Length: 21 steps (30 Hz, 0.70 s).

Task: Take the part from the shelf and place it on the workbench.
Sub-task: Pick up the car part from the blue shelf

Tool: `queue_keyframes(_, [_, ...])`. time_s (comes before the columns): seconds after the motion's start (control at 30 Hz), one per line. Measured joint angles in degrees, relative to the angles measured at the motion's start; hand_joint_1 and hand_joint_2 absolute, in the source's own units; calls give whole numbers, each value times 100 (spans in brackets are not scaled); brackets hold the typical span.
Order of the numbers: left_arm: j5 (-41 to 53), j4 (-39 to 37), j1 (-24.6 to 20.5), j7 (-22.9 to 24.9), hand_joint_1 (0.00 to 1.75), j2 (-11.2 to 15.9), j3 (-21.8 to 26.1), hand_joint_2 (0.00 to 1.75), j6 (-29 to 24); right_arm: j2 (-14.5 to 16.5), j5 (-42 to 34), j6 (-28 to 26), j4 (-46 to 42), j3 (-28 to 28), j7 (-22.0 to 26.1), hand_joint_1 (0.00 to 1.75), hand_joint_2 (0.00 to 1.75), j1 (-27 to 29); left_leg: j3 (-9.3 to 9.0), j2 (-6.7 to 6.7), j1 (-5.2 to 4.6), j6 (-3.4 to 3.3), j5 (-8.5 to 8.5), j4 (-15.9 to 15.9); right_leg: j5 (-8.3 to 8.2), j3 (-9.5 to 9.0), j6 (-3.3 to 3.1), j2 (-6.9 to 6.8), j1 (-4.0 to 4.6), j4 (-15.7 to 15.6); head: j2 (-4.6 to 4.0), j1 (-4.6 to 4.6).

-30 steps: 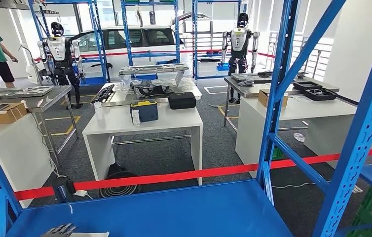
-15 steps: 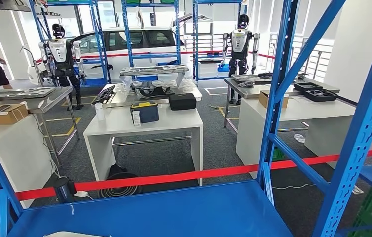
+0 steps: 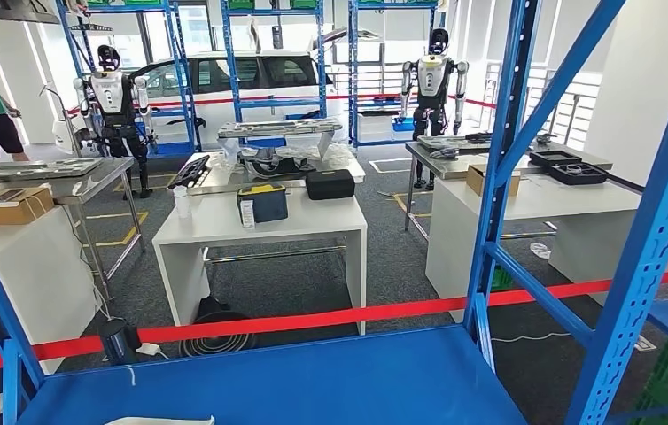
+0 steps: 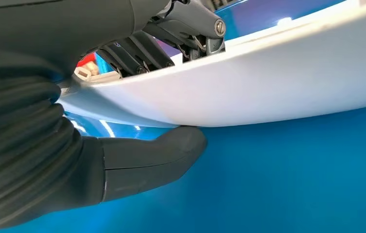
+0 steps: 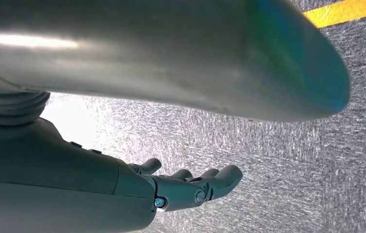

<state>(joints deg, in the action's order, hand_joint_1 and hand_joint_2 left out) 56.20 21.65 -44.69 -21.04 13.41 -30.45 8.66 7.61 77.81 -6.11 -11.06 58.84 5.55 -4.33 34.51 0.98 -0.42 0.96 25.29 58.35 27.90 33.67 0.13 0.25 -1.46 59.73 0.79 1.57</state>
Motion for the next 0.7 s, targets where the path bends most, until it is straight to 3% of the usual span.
queue_keyframes(0.37, [-452, 507, 308, -743, 175, -468, 347, 175, -1130, 0, 2, 15, 0, 0, 6, 0, 0, 1, 13, -3, 0, -5, 4, 4, -5, 9, 5, 8, 0, -19, 0, 0])
queue_keyframes(0.7, [-477, 1318, 294, -584, 175, -752, 558, 175, -1673, 0, -69, -24, 0, 1, -2, 0, 0, 0, 23, -4, 0, -17, 14, 5, -4, 18, 6, 8, 1, -24, 0, 0])
